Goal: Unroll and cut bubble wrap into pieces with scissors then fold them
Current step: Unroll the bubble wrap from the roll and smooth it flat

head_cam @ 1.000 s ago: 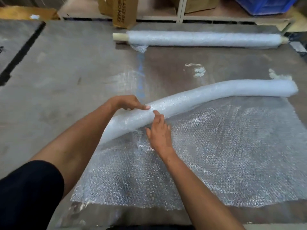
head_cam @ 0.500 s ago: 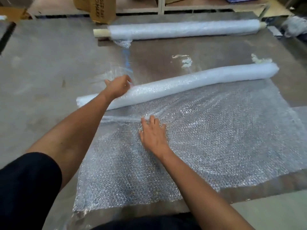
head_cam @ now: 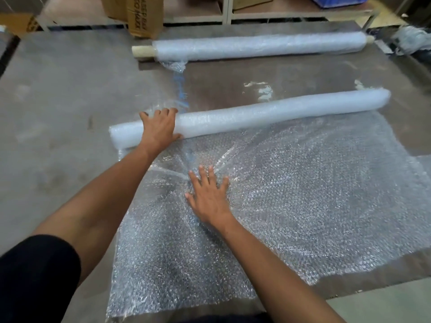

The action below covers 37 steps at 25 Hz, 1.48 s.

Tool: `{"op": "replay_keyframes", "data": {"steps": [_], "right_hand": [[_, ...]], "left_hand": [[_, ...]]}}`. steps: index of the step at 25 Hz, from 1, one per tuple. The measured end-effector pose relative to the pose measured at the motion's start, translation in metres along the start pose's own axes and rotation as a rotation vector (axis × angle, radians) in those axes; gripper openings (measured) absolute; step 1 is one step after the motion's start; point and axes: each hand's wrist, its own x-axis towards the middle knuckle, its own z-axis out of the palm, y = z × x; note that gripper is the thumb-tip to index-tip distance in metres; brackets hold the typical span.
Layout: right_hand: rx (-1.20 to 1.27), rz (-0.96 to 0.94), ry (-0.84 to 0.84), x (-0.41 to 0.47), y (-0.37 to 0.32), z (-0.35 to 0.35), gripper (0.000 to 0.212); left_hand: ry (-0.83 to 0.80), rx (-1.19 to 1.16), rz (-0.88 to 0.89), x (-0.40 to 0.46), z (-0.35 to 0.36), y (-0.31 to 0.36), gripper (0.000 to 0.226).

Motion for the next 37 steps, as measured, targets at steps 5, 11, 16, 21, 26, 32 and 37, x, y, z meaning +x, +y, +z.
{"op": "replay_keyframes", "data": {"steps": [5,11,16,21,26,32,37], "right_hand": [[0.055,0.040,-0.010,0.010,-0.009,-0.005,0.075],[0.030,-0.005,-0.041,0.029,-0.010,-0.010,0.081],[0.092,0.058,-0.005,0.026,-0.017,0.006,0.076],[0.236,0.134,0.022,0.014,-0.038,0.005,0.070],[0.304,0.217,0.191,0.046,0.005,-0.044,0.070],[0.192,0.537,0.403,0.099,0.216,-0.102,0.076],[0.205,0.444,0.236,0.101,0.308,-0.115,0.079]], "left_hand": [[0.226,-0.190,-0.161,0.008,0.004,0.006,0.045],[0.108,-0.205,-0.083,-0.005,0.038,0.043,0.078],[-0.033,-0.198,-0.091,0.032,0.041,0.033,0.085],[-0.063,-0.195,-0.095,0.075,0.044,0.019,0.088],[0.015,-0.158,-0.113,0.104,0.041,0.021,0.086],[0.347,-0.387,0.038,0.116,0.030,0.097,0.053],[0.203,-0.503,0.137,0.166,-0.009,0.200,0.053]]}}
